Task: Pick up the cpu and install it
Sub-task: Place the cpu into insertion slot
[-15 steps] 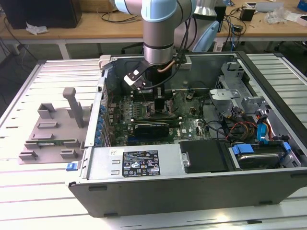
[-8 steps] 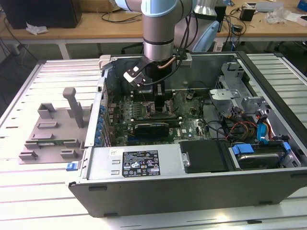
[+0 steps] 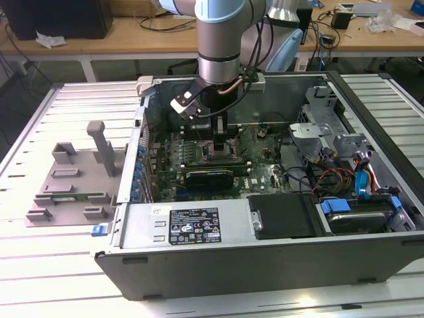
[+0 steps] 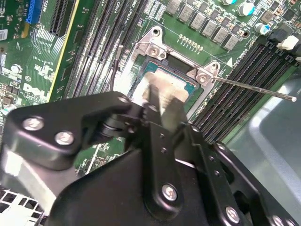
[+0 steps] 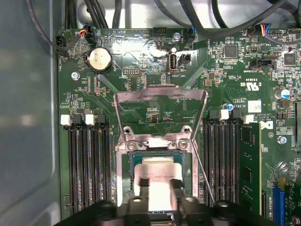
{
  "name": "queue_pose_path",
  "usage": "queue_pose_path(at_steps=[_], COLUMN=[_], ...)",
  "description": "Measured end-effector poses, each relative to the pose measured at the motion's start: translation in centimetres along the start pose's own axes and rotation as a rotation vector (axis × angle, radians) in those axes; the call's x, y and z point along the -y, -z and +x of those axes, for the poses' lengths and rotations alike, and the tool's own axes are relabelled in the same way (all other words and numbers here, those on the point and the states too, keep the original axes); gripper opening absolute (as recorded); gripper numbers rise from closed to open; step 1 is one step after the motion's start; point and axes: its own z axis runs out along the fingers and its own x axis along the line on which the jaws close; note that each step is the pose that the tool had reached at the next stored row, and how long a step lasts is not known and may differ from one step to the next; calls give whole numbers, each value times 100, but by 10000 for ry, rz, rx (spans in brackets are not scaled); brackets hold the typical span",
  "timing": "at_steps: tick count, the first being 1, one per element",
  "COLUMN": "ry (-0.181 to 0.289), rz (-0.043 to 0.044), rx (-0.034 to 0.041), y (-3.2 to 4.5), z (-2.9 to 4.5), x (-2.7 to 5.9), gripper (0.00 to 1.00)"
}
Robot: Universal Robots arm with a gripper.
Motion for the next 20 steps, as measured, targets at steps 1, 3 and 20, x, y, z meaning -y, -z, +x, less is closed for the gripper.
queue_pose_path(at_steps=[1,3,20], ry=[0,0,348], rz=[0,0,-9], rx=[0,0,-32], y=[0,0,-69], z=[0,0,1], x=[0,0,-12], gripper=[22,16,11])
